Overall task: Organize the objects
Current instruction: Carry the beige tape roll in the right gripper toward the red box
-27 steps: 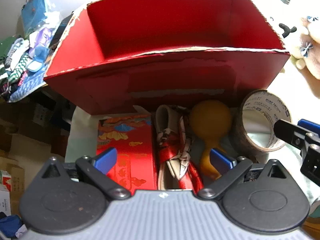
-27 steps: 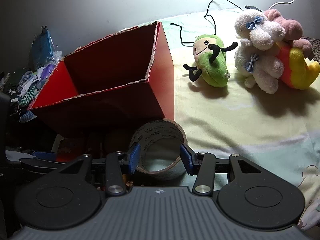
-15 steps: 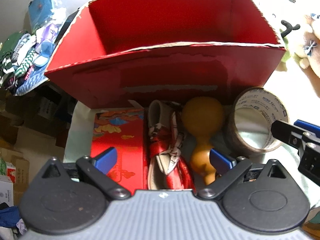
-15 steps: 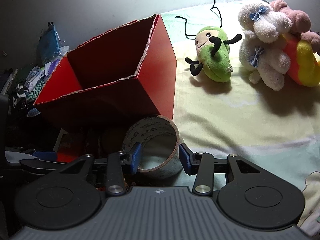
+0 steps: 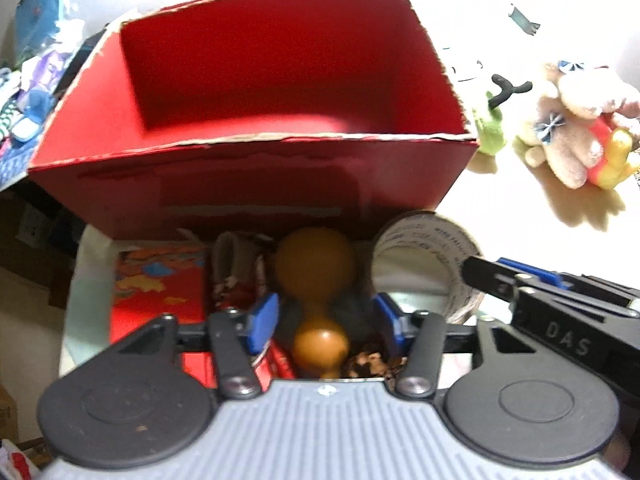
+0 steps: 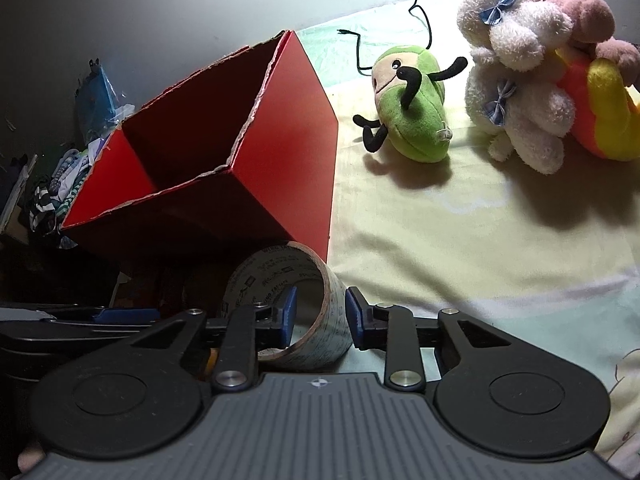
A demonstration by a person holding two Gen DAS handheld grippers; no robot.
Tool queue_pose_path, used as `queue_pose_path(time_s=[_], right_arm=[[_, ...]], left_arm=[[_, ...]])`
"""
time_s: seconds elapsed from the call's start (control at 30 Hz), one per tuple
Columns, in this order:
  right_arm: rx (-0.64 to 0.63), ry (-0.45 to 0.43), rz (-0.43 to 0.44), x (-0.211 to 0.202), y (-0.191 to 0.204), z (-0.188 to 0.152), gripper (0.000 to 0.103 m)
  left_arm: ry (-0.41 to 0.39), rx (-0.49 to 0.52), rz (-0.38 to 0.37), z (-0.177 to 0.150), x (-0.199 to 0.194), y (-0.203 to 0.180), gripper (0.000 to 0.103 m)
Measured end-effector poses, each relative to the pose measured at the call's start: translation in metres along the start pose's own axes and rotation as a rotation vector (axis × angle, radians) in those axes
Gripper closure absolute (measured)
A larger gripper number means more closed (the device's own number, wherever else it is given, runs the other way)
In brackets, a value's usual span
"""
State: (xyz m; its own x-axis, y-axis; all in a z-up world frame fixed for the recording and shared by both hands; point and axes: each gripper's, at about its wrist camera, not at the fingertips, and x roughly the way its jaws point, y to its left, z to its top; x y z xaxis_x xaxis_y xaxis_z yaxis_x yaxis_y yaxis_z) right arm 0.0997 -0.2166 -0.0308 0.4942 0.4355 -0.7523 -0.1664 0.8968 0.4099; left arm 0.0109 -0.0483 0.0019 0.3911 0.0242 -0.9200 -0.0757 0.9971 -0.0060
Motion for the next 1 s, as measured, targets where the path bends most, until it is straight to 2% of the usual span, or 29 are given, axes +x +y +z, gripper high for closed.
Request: queue_pose_path(time_s=[0.07, 0.13, 0.23, 0.3, 0.4, 0.47, 0.57, 0.6, 0.67, 0.83, 1.0], right_arm=[[0.002, 0.013, 0.000, 0.005, -0.001, 0.000, 0.079], [0.009, 0.025, 0.000, 0.009, -0.003, 0.000, 0.080], [0.018, 0.033, -0.007, 0.014, -0.005, 0.001, 0.080], [0.020, 0.032, -0.013, 0.017, -0.005, -0.001, 0.082], [0.017, 0.029, -0.018, 0.018, -0.005, -0.003, 0.086], [0.023, 0.029, -0.017, 0.017, -0.006, -0.004, 0.087], [0.025, 0.026, -0.014, 0.016, -0.006, -0.005, 0.088], [0.023, 0.021, -0.016, 0.015, -0.005, -0.006, 0.088], [0.019, 0.009, -0.018, 0.011, -0.005, -0.008, 0.088], [0.028, 0.000, -0.029, 0.005, -0.010, -0.012, 0.088], [0.035, -0.025, -0.046, -0.009, -0.016, -0.016, 0.088]], left_arm=[[0.000, 0.008, 0.001, 0.000, 0.004, -0.002, 0.055], [0.004, 0.000, -0.037, 0.004, 0.003, -0.001, 0.058], [-0.008, 0.013, -0.068, 0.005, 0.003, -0.003, 0.058], [-0.043, 0.045, -0.056, 0.009, 0.012, -0.011, 0.058], [-0.050, 0.059, -0.065, 0.008, 0.011, -0.014, 0.058], [-0.060, 0.074, -0.079, 0.006, 0.009, -0.016, 0.067], [-0.023, 0.077, -0.132, 0.008, 0.013, -0.016, 0.080], [-0.013, 0.073, -0.144, 0.008, 0.015, -0.015, 0.080], [-0.001, 0.065, -0.161, 0.007, 0.018, -0.013, 0.088], [-0.005, 0.046, -0.222, 0.005, 0.016, -0.008, 0.090], [-0.033, 0.092, -0.252, 0.002, 0.009, -0.021, 0.090]])
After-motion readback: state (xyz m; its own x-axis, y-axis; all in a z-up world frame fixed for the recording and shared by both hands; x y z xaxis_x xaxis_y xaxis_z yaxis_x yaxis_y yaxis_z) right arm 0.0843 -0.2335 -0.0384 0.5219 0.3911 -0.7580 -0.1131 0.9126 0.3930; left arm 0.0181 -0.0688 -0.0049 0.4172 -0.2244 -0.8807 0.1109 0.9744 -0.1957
